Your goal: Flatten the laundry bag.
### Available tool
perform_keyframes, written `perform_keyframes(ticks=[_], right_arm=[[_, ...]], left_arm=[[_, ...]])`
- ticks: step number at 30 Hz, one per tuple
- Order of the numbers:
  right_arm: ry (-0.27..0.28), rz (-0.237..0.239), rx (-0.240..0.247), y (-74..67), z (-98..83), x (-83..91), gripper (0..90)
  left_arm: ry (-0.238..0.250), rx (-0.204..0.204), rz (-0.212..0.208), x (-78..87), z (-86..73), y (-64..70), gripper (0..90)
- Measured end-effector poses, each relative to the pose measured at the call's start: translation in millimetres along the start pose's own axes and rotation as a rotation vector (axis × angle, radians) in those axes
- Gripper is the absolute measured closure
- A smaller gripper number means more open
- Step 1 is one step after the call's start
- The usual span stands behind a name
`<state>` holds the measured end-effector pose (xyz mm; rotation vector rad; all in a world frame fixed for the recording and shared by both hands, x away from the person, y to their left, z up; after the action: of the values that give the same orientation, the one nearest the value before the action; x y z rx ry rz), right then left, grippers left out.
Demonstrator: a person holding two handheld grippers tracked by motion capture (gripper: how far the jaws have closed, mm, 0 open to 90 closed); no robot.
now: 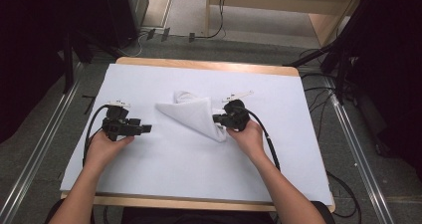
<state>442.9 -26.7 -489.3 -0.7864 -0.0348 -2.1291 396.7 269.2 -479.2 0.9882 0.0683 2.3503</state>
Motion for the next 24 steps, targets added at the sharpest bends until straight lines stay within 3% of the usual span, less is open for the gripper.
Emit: perform_keyframes(ticks=[17,24], right_arm=[[-0.05,0.088,0.059,-42.7,-8.8,-7.2,90.0],[-0.01,0.083,0.065,-44.3,-1.8,-0.8,85.0]], left_arm=[[0.015,0.015,-0.004,1.7,4.3,-6.6,38.0],[0.012,0.01,-0.012,-5.3,7.2,-4.8,38.4]])
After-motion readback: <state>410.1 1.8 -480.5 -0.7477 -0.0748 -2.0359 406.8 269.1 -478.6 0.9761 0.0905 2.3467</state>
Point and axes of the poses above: each handheld gripper's, and its own axes: x roughly backward along the jaws, z roughly out of its top, y roughly to its right, the point moved 7 cm from there along -x, roughly forward along the jaws, and after that the axes turned 9 degrees about y, right-handed, at the moved point
